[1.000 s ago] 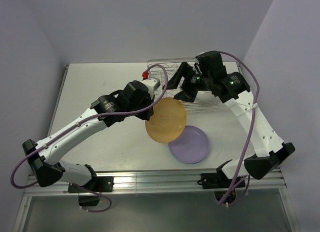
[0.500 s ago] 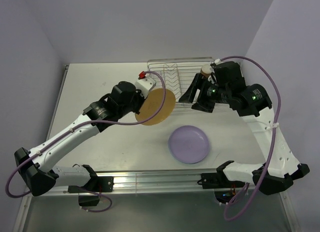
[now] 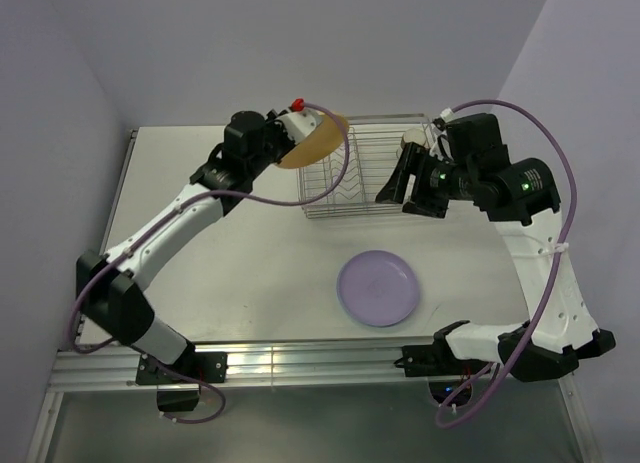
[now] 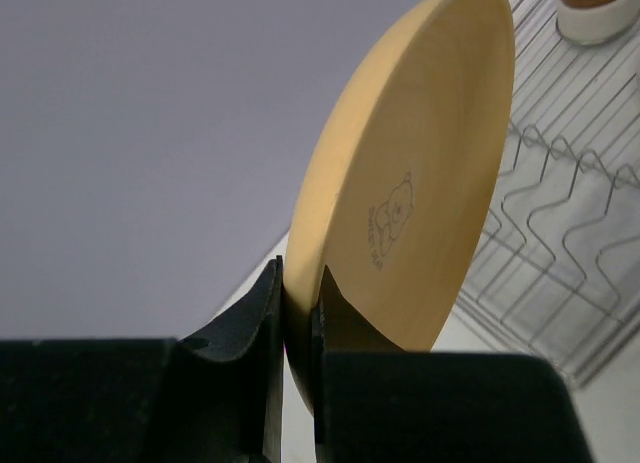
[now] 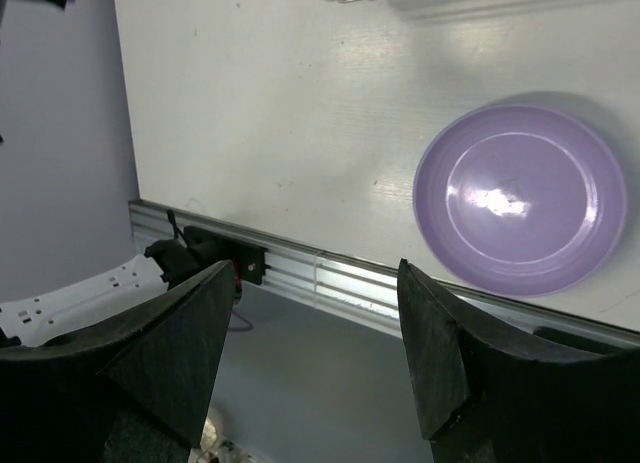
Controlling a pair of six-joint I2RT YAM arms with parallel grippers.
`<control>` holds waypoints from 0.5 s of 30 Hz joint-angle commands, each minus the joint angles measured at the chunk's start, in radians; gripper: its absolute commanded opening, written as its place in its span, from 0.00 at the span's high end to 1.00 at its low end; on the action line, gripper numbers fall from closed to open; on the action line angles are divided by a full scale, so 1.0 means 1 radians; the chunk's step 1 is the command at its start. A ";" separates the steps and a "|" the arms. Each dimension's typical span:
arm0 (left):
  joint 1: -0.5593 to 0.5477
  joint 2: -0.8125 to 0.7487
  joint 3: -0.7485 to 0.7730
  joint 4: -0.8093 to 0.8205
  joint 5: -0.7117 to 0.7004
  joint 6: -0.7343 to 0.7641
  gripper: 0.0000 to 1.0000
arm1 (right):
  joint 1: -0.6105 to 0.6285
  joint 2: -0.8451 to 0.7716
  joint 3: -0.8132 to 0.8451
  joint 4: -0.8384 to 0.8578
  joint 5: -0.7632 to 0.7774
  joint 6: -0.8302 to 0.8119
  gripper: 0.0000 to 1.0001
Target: Load the mixed dishes into the dish rack
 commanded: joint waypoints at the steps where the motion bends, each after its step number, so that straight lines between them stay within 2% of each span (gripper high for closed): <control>1: 0.035 0.109 0.174 0.090 0.217 0.087 1.00 | -0.059 -0.039 0.013 -0.114 -0.047 -0.090 0.27; 7: 0.071 0.251 0.245 0.165 0.380 0.119 1.00 | -0.073 -0.047 -0.092 -0.047 -0.038 -0.074 0.27; 13: 0.118 0.355 0.314 0.248 0.504 0.106 1.00 | -0.093 -0.042 -0.095 -0.077 0.033 -0.095 0.27; 15: 0.133 0.408 0.380 0.231 0.532 0.107 1.00 | -0.110 -0.036 -0.095 -0.088 0.030 -0.104 0.27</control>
